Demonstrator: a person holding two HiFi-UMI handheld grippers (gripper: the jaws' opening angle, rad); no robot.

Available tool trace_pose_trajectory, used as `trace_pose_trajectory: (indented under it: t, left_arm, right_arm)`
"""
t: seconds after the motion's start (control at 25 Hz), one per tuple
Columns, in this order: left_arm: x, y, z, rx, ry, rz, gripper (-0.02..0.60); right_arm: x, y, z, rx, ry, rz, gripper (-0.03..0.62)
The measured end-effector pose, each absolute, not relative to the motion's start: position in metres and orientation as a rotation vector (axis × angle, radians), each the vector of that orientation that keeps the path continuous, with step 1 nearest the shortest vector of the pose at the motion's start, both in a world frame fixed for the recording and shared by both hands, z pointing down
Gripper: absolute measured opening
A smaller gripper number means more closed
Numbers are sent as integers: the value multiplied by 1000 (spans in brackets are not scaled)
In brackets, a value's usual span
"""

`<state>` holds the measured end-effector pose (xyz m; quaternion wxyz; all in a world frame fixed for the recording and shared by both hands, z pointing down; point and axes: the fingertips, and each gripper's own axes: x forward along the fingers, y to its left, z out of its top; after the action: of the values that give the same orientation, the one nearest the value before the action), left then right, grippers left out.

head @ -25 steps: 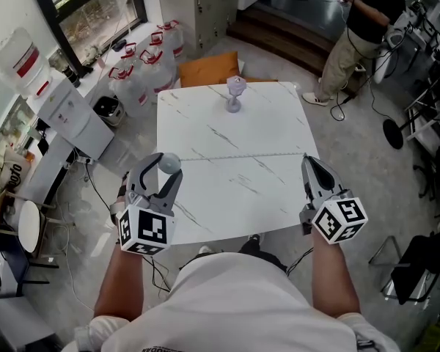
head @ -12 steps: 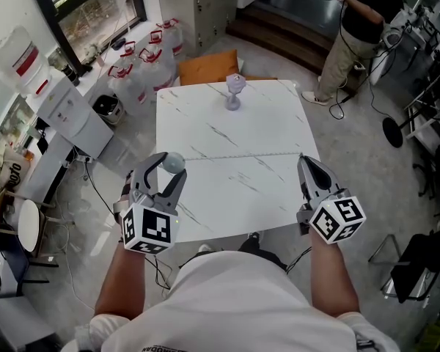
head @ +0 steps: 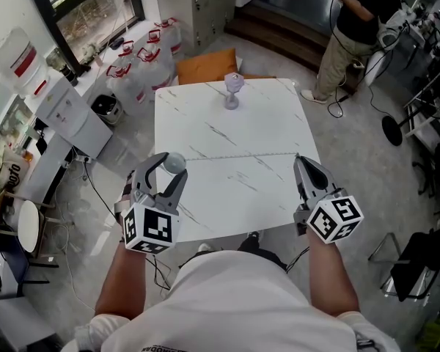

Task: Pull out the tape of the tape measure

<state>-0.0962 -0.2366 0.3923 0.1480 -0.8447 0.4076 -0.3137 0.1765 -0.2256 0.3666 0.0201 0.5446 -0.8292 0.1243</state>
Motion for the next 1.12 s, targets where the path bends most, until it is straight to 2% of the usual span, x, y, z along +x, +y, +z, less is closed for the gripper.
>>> trace_pose_trajectory:
  t: [0.48,1.12]
  left_arm:
    - [-88,-243,433,-2517,1146,-977,222]
    - [-69,-232,612,-2743,941,-1396,222]
  right_arm:
    - [185,-228,397,1680,-2512,465,8]
    - [203,-228,586,1467,-2209,841,9]
